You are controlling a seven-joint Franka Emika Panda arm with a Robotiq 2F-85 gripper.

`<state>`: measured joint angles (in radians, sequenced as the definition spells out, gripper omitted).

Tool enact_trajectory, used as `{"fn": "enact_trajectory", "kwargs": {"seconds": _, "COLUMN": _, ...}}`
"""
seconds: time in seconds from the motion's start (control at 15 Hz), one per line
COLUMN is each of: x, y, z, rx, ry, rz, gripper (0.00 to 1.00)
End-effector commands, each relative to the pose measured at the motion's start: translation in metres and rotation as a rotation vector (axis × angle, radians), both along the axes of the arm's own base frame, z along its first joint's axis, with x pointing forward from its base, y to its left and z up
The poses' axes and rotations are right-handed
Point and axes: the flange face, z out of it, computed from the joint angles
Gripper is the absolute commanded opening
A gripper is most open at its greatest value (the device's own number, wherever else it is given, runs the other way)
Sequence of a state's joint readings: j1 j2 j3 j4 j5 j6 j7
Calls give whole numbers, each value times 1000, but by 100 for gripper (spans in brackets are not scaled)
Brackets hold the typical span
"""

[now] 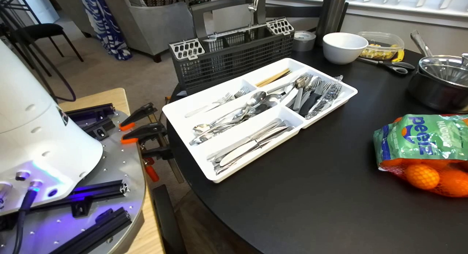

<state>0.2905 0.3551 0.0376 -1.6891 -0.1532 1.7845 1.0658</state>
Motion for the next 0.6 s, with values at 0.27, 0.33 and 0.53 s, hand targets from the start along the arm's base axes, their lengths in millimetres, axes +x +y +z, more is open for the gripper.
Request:
{"fn": "enact_trajectory", "kwargs": {"seconds": 0.27, "x": -25, "y": -3, "z": 17, "rx": -51, "ry": -66, "rz": -126, "gripper": 3}}
{"fn": "enact_trajectory", "kwargs": {"seconds": 0.33, "x": -24, "y": -3, "z": 16, "rx": -39, "ry": -72, "rz": -179, "gripper": 3}}
{"fn": "enact_trajectory", "kwargs": {"seconds": 0.53, "x": -22, "y": -2, "z": 18, "rx": -24, "ry": -64, "rz": -347, "gripper": 3}}
